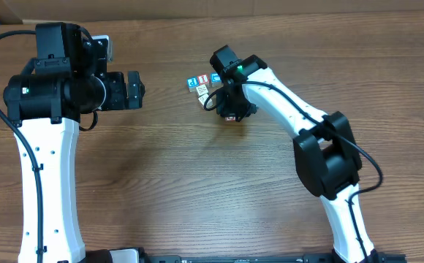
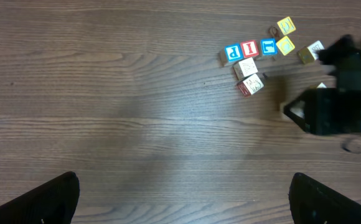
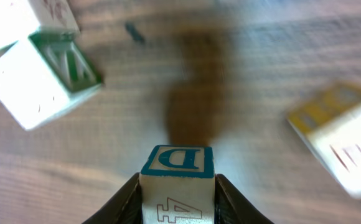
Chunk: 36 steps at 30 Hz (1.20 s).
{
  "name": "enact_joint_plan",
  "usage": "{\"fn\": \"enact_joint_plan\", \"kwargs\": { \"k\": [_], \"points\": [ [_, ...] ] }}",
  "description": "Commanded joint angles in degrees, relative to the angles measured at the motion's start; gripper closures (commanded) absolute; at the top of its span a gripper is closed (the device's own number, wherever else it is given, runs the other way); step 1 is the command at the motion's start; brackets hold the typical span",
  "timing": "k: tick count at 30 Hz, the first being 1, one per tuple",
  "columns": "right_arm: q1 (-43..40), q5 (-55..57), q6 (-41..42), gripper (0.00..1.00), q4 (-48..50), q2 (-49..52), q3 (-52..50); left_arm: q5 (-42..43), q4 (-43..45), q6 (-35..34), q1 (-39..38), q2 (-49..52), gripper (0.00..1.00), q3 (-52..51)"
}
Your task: Flip 3 blocks
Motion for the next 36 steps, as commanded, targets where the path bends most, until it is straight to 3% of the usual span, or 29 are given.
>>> {"fn": "enact_joint_plan", "kwargs": {
  "k": [1,10,18,25,30,36],
  "points": [
    [1.7,0.5,0.0,0.67,-3.1,-9.6,2.1,-0.1,0.2,-0.5,0.0,0.0,0.0,1.4],
    [6.6,0.5,4.4,0.67,-14.8,-20.3,2.1,-0.1,0.2,-0.5,0.0,0.0,0.0,1.4],
    [14.6,4.6,12.5,0.7,-18.7,-20.7,-2.8,-0.1,0.2,-0.5,0.0,0.0,0.0,1.4],
    [19.9,7.6,21.0,0.72,-10.3,-20.7,-16.1,-0.1,0.2,-0.5,0.0,0.0,0.0,1.4],
    [19.3,7.6,22.6,0.76,2.6,-20.7,-28.1,-0.1,0.2,-0.5,0.0,0.0,0.0,1.4],
    [16.9,4.5,22.1,0.81,12.3,-20.7,-35.2,-0.1,0.2,-0.5,0.0,0.0,0.0,1.4]
  ]
}}
